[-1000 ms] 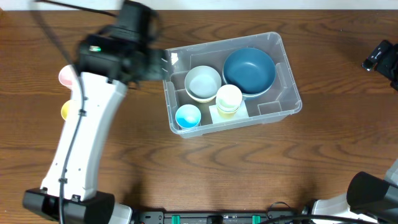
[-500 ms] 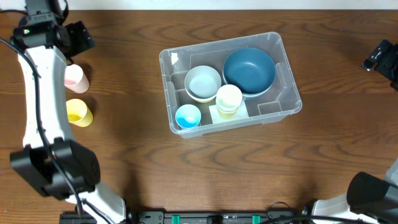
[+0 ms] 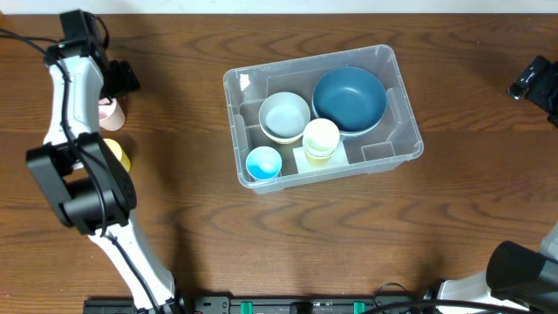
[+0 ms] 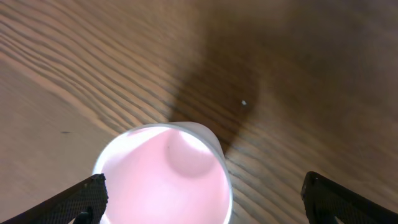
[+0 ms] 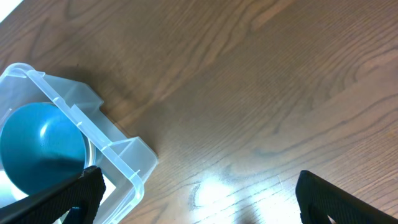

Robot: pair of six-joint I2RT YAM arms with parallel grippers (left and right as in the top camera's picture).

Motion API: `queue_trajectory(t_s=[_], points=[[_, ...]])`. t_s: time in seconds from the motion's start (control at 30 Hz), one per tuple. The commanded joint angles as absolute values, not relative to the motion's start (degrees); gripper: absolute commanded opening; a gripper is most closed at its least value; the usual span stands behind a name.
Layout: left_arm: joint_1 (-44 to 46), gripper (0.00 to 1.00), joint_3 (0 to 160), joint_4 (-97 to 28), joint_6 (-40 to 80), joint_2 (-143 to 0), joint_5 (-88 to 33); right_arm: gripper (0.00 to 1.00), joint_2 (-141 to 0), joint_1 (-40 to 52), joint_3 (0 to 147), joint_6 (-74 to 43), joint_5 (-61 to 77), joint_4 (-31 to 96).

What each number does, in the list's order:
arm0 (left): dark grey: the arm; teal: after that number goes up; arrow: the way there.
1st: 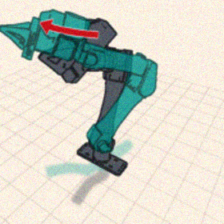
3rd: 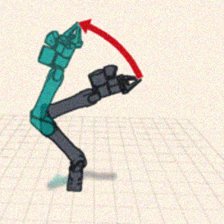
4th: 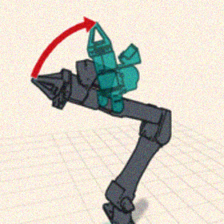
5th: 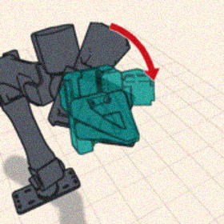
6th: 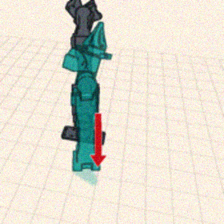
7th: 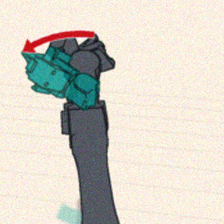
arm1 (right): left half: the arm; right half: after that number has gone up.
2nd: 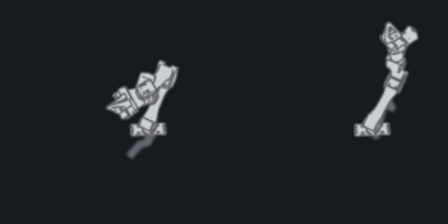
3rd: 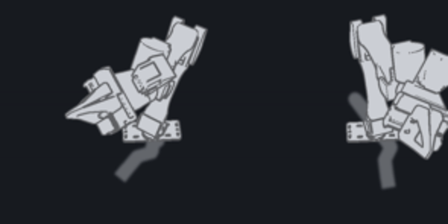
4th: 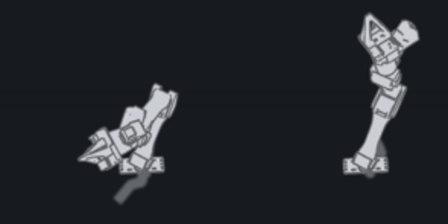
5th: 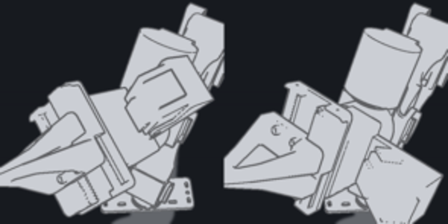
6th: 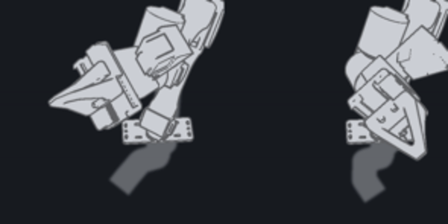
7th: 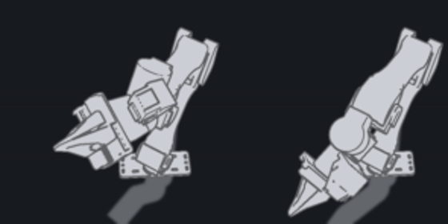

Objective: Pack container
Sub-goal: 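Move the left gripper to the pink cup and grasp it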

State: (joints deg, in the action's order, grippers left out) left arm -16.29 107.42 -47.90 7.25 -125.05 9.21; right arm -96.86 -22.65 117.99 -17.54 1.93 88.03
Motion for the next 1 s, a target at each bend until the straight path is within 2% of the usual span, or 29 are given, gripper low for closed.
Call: queue_trajectory(t_s=[0.0,0.1,0.17,0.23,0.27,0.37,0.57,0.77,0.97], points=[[-16.3,0.98,107.0,-48.0,6.2,-127.9,9.5,0.99,-96.7,-22.7,118.1,-17.1,2.2,88.1],[-16.3,0.93,107.0,-48.1,6.2,-129.5,9.5,0.99,-96.7,-22.7,118.1,-17.1,2.2,88.1],[-16.3,0.86,107.0,-48.1,6.2,-130.1,9.5,0.99,-96.7,-22.7,118.1,-17.1,2.2,88.1],[-16.3,0.7,107.0,-48.1,6.2,-130.4,9.5,0.99,-96.7,-22.7,118.1,-17.1,2.2,88.1],[-16.3,0.57,107.0,-48.2,6.2,-130.4,9.5,0.99,-96.7,-22.7,118.1,-17.1,2.2,88.1],[-16.2,0.39,107.0,-48.6,6.3,-130.4,9.3,0.99,-96.7,-22.7,118.1,-17.1,2.2,88.1],[-15.9,0.35,107.1,-50.8,6.2,-130.2,5.1,0.99,-96.7,-22.7,118.1,-17.1,2.2,88.1],[-14.1,0.06,107.2,-55.6,6.3,-128.6,4.9,0.99,-96.7,-22.7,118.1,-17.1,2.2,88.1],[-11.1,0.06,107.3,-59.3,6.3,-122.2,4.9,0.99,-96.7,-22.7,118.1,-17.1,2.2,88.1]])
